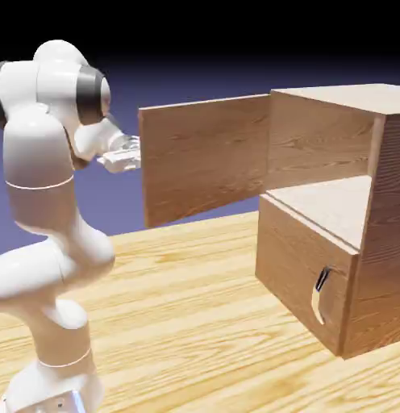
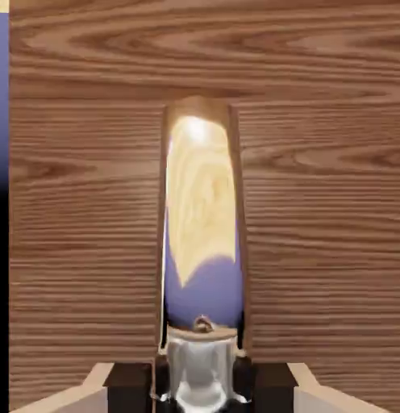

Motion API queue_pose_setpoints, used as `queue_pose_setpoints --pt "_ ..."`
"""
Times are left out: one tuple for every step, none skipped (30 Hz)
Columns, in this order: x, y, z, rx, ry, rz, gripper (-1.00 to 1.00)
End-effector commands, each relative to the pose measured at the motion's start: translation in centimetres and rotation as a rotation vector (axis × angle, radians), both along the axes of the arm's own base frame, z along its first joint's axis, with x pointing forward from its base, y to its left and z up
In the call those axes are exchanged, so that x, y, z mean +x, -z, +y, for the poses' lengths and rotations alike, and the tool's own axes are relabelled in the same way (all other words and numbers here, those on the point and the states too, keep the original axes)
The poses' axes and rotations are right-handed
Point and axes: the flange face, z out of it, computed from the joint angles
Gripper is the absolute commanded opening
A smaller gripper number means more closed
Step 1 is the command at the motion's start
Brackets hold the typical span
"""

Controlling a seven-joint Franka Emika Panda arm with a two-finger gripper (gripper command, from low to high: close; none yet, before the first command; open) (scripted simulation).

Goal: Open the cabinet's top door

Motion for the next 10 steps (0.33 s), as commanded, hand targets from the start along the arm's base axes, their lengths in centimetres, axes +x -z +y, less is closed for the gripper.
queue_pose_setpoints --pt "0.4 0.0 0.6 0.000 0.028 0.000 -1.00" --pt "0.6 0.0 1.3 0.000 0.049 0.000 -1.00" --pt "0.8 0.0 2.1 0.000 0.070 0.000 -1.00" --pt "0.9 0.0 2.9 0.000 0.091 0.000 -1.00" --pt "1.1 0.0 3.6 0.000 0.112 0.000 -1.00" --pt "1.4 0.0 4.3 0.000 0.132 0.000 -1.00" --pt "1.6 0.0 5.0 0.000 0.151 0.000 -1.00" --pt "1.8 0.0 5.7 0.000 0.170 0.000 -1.00" --pt "2.0 0.0 6.2 0.000 0.187 0.000 -1.00" --pt "2.0 0.0 6.2 0.000 0.187 0.000 1.00"
